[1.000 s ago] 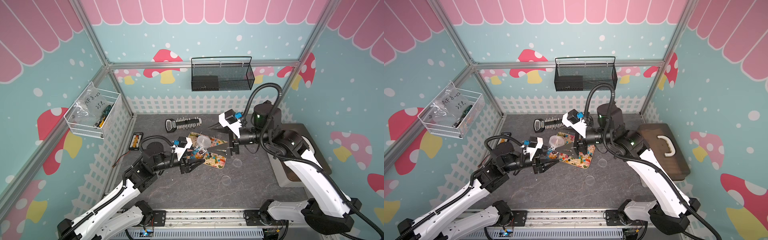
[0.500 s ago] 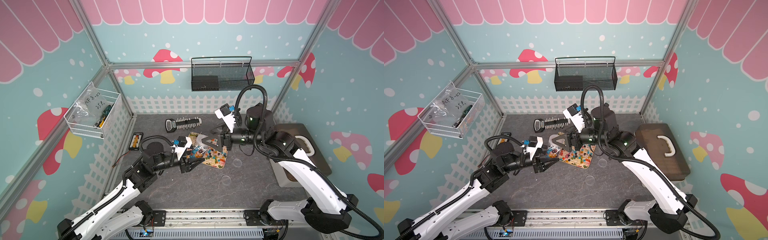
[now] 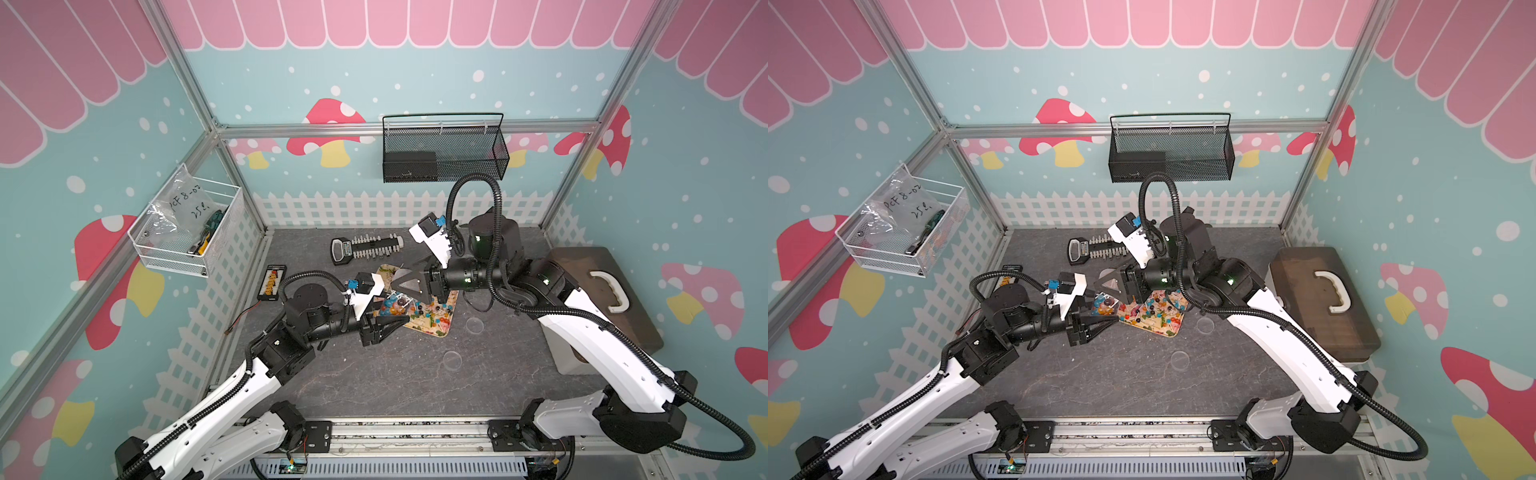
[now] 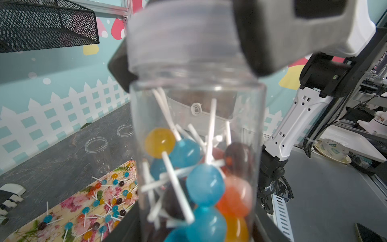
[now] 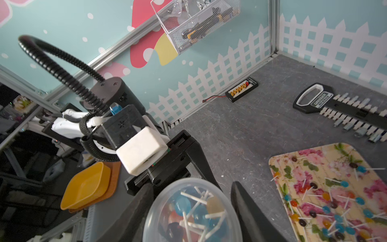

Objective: Pour the candies out of the jar
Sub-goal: Unscrew the lid from the jar.

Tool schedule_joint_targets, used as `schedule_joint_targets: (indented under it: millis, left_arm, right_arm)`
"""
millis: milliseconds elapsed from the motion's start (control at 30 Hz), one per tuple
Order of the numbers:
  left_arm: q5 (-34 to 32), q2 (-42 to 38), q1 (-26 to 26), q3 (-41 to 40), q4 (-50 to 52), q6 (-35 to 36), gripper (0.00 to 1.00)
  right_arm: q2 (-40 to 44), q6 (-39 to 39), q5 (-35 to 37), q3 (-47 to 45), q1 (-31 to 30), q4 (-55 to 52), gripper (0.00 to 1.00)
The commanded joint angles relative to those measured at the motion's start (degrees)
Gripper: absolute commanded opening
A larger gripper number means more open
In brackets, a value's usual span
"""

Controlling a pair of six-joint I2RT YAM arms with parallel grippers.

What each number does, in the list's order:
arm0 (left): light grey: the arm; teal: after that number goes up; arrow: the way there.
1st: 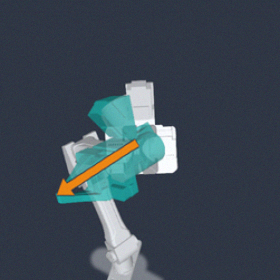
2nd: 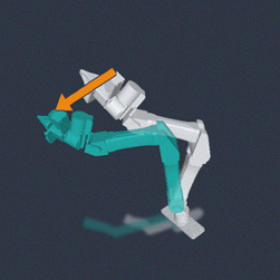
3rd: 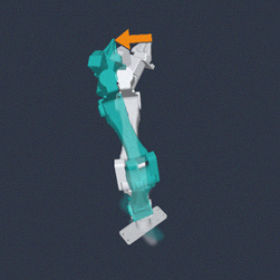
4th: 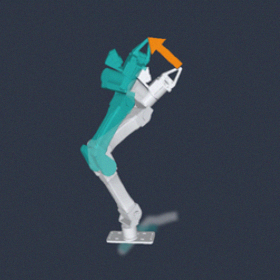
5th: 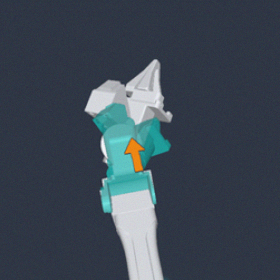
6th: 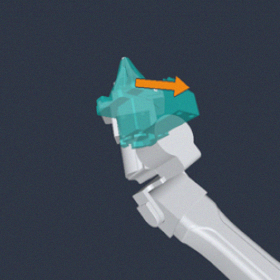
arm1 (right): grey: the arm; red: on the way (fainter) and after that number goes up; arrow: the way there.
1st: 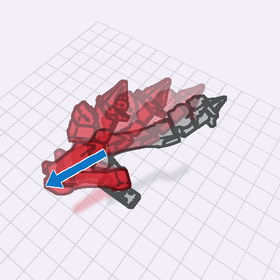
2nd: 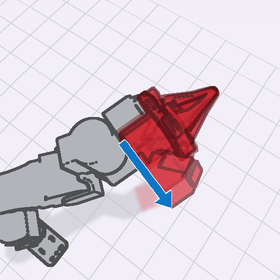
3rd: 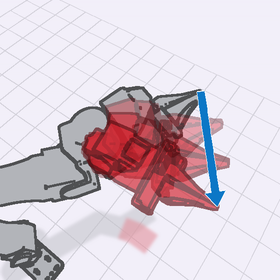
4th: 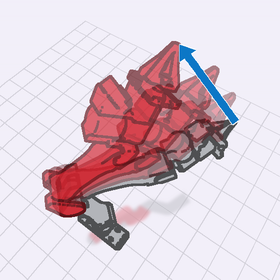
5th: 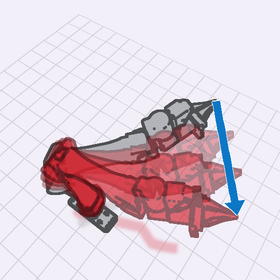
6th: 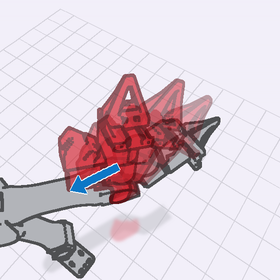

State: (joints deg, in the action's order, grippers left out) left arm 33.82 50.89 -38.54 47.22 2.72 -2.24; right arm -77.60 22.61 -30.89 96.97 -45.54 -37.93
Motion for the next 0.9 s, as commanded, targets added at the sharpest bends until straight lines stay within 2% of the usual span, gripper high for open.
schedule_joint_targets:
  millis: [0, 167, 267, 400, 467, 633, 867]
  left_arm:
    - [0.4, -0.1, 0.1, -0.8, -1.8, 0.6, 0.59]
    - [0.5, -0.3, 0.2, -1.0, -1.8, 0.5, 0.59]
    - [1.1, -0.6, 0.2, -1.0, -1.5, 0.4, 0.59]
    - [2.3, -0.8, 0.1, -1.1, -1.6, 0.0, 0.59]
    - [2.9, -0.8, 0.2, -1.0, -1.7, -0.4, 0.59]
    - [3.5, -1.5, 0.1, -1.3, -1.3, -0.7, 0.59]
    - [3.7, -1.6, 0.2, -1.5, -1.8, -1.2, 0.59]
  right_arm:
    - [-0.1, -2.2, -0.8, 1.8, -0.3, -0.1, 0.47]
    - [-1.1, -7.0, -0.9, 4.5, -0.2, -1.4, 0.41]
    - [-1.2, -14.6, -3.6, 6.6, 0.3, -2.3, 0.43]
    - [-0.1, -30.3, -16.5, 6.9, 1.4, -2.2, 0.45]
    - [0.3, -35.4, -20.8, 6.5, 1.9, -2.3, 0.46]
    - [-0.7, -38.7, -22.4, 8.3, 2.6, -5.1, 0.49]
    - [-0.9, -38.1, -20.9, 7.6, 2.6, -5.6, 0.51]
